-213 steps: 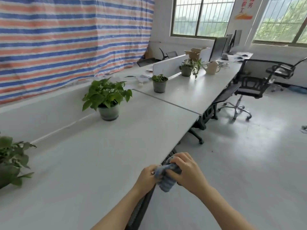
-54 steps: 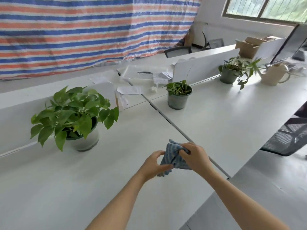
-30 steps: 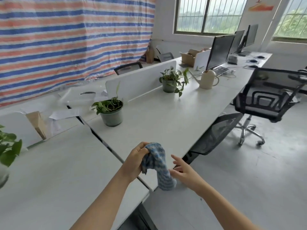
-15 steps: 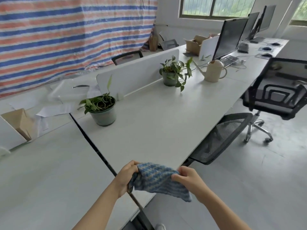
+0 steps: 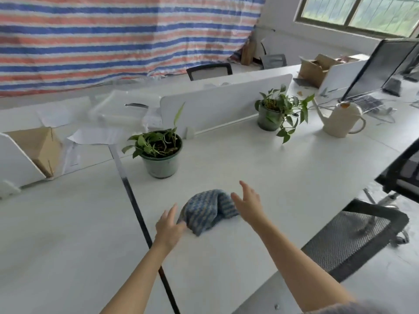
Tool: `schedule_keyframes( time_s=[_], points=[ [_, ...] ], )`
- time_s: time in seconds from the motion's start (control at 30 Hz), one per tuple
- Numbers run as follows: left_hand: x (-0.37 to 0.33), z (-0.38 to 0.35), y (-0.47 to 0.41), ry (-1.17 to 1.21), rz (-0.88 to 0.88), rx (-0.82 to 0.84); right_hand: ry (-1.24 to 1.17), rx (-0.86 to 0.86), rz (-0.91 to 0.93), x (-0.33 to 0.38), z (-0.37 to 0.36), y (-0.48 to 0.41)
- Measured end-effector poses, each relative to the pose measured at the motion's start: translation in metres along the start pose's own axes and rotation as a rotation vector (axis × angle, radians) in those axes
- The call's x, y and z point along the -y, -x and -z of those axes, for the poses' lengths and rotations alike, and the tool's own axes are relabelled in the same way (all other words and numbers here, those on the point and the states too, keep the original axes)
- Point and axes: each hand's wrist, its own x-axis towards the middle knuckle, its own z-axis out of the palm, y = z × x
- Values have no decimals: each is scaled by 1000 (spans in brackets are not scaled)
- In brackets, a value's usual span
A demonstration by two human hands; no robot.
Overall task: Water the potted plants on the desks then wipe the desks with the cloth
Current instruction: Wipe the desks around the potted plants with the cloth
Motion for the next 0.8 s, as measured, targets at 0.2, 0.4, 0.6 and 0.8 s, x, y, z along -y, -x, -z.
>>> schedule_keyframes(
  time_s=[0.2,0.4,0.6,0.8],
  points=[
    [56,1,7,-489,21,-164,343,255,59,-24,-63,1],
    [52,4,-9,-575,8,-192,424,263,98,-10,-94,-18],
    [42,-5,-35,-580,32,-287,617,157,170,1,-99,-42],
    [44,-19,-64,-571,138,-392,649,365,221,-11,-111,-71]
  ],
)
